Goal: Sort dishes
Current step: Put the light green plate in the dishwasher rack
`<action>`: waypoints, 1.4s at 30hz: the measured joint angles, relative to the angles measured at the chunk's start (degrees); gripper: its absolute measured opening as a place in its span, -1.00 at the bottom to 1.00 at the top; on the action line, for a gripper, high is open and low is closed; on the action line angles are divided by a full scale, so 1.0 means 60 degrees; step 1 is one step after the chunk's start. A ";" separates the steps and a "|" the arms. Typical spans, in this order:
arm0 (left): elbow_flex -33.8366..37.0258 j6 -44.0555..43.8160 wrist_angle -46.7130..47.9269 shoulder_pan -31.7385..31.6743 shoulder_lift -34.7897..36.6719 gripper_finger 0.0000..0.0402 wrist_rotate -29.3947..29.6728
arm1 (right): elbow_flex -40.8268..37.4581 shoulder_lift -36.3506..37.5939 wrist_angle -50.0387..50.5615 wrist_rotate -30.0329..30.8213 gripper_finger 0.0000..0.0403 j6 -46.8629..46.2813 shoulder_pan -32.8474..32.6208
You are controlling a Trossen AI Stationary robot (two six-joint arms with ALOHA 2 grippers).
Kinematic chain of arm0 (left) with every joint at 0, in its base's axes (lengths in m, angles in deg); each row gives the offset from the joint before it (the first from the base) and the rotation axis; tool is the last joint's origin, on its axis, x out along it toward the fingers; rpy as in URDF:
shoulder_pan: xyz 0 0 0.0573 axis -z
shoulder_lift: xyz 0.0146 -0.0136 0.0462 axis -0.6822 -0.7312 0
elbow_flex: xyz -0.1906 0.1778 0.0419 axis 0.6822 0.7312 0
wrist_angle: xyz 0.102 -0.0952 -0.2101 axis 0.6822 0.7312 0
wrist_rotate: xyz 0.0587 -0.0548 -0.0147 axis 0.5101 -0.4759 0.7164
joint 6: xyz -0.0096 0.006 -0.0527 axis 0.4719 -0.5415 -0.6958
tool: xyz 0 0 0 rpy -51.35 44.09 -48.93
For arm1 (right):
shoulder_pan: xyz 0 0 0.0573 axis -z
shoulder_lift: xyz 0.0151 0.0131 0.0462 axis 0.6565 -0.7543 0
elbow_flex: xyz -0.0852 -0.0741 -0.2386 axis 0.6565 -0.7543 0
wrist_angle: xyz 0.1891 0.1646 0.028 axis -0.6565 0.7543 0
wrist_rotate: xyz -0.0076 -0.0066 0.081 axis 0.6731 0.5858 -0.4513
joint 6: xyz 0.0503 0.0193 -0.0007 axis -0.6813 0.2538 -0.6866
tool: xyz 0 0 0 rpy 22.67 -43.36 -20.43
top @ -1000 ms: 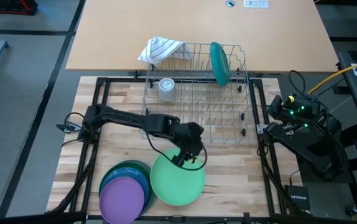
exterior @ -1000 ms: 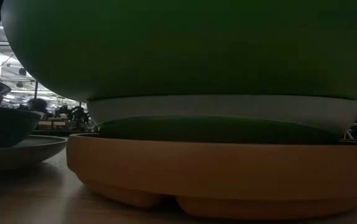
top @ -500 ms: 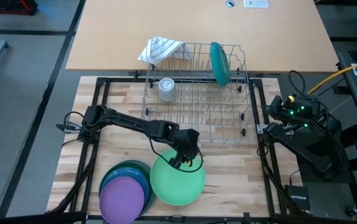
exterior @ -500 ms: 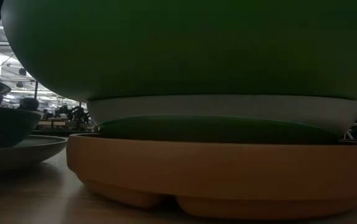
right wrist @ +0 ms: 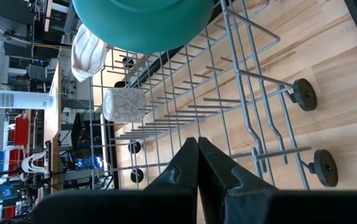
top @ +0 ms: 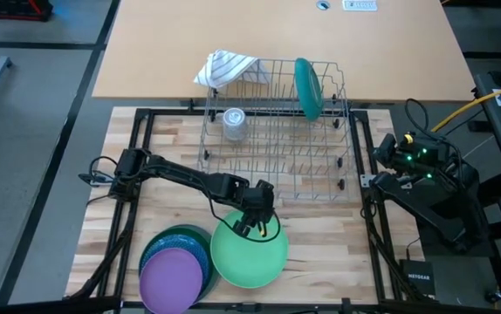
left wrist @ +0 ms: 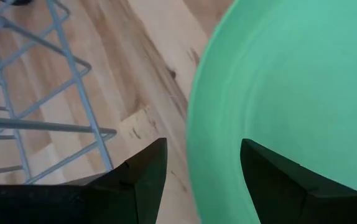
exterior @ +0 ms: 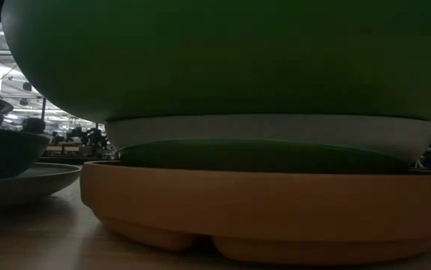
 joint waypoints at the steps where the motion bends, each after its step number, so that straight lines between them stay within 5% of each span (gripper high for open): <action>1: 0.0000 0.0000 -0.0028 -0.0004 0.0000 -0.03 0.0026 | 0.0000 0.0000 0.0008 0.0002 -0.99 0.0000 0.0000; 17: -0.0038 0.0033 -0.0028 0.0015 -0.0335 -0.05 0.0006 | 0.0007 0.0000 0.0499 0.0004 -0.99 0.0004 0.0000; 35: -0.0091 -0.0141 -0.0067 0.0004 -0.0397 -0.93 -0.0115 | 0.0011 -0.0003 0.0499 0.0023 -0.99 0.0015 0.0000; 42: -0.0095 -0.0438 -0.0103 0.0030 -0.0378 -0.96 -0.0122 | 0.0008 -0.0003 0.0499 0.0031 -0.99 0.0040 0.0000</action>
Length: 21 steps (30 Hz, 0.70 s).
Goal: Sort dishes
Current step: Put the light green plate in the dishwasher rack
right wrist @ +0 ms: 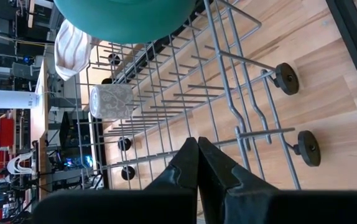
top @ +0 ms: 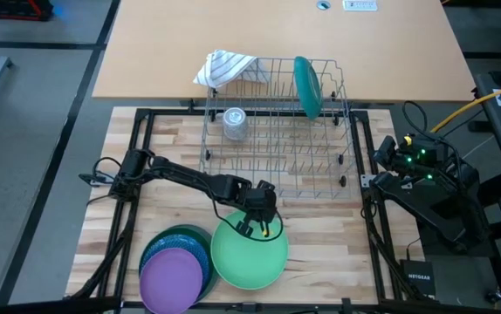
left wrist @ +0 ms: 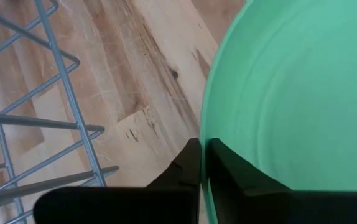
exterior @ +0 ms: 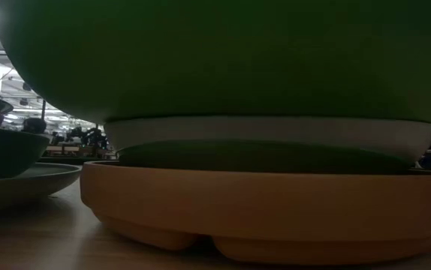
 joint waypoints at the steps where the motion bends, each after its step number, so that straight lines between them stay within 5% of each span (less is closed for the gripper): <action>1: 0.0000 -0.0078 -0.0015 0.0003 0.0008 -0.97 -0.0002 | -0.0001 -0.0001 -0.0003 0.0006 -0.99 -0.0001 0.0000; 21: -0.1303 -0.0531 -0.0226 0.0032 0.0615 -1.00 0.0079 | -0.0001 -0.0001 -0.0018 0.0006 -0.99 0.0224 0.0000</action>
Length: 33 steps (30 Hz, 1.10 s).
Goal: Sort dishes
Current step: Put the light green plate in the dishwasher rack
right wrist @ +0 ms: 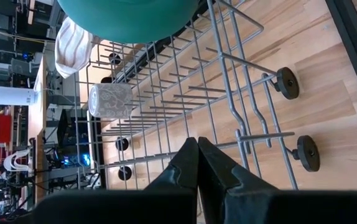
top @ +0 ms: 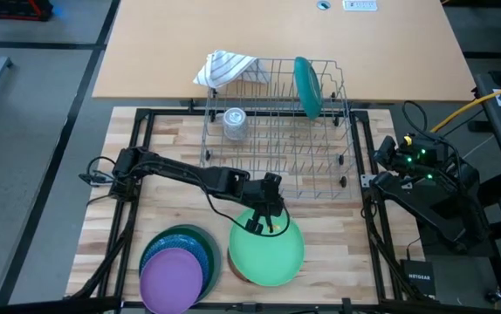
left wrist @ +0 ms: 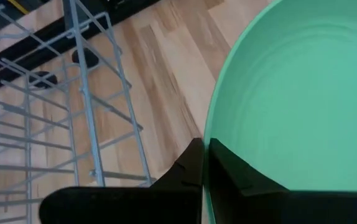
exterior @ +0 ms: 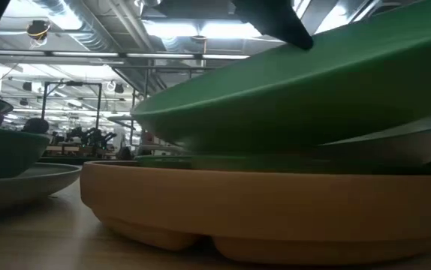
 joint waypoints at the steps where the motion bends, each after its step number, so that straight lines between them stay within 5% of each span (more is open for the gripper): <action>1: -0.0040 0.0023 0.0017 0.0000 0.0000 -1.00 -0.0004 | 0.0000 0.0000 0.0005 -0.0005 -0.99 0.0002 0.0000; 22: -0.0285 -0.0852 0.0858 0.0328 0.0733 -1.00 -0.0351 | 0.0000 0.0004 0.0211 -0.0025 -0.99 0.0151 -0.0003; 33: -0.0285 -0.0451 -0.0409 0.0103 0.2156 -1.00 0.0805 | -0.0006 0.0003 0.0219 -0.0025 -0.98 0.0275 -0.0002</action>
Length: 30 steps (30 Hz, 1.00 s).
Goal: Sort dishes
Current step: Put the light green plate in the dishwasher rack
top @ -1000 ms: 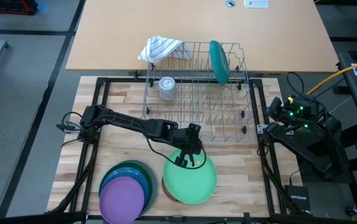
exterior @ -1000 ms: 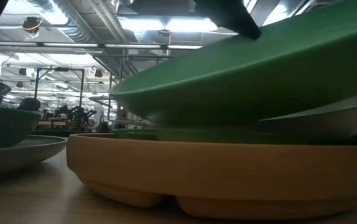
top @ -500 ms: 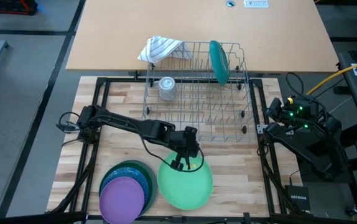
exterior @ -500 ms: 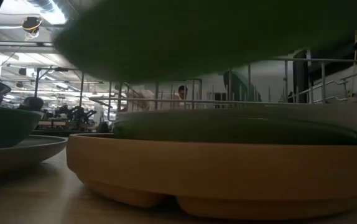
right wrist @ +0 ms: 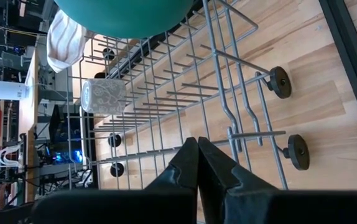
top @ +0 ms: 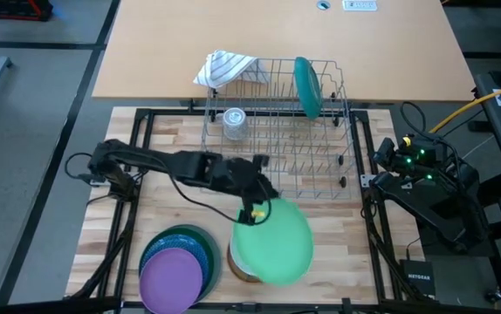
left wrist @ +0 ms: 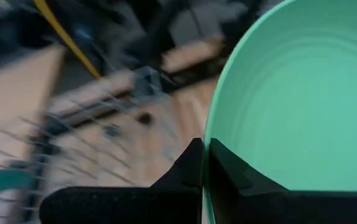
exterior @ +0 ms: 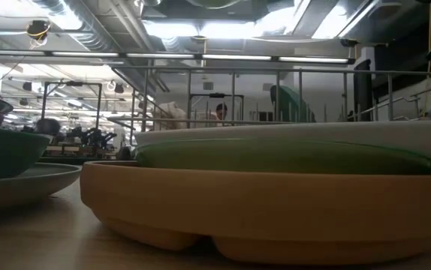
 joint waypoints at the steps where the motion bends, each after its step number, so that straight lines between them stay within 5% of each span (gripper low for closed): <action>1: 0.0000 0.0170 -0.0183 -0.0016 0.0159 -1.00 0.0257 | 0.0002 0.0000 -0.0007 0.0000 -0.98 0.0000 0.0001; 13: -0.0007 0.3971 -0.2380 -0.0593 0.1499 -1.00 0.3614 | 0.0002 -0.0003 0.0003 0.0004 -0.98 0.0251 0.0000; 19: -0.0010 0.5334 -0.3354 -0.1230 0.1520 -1.00 0.4099 | 0.0002 -0.0002 -0.0001 0.0000 -0.98 0.0316 -0.0001; 30: 0.0083 0.4614 -0.3336 -0.3117 0.1527 -1.00 0.4000 | 0.0002 0.0014 -0.1093 -0.0282 -0.98 0.1476 0.0001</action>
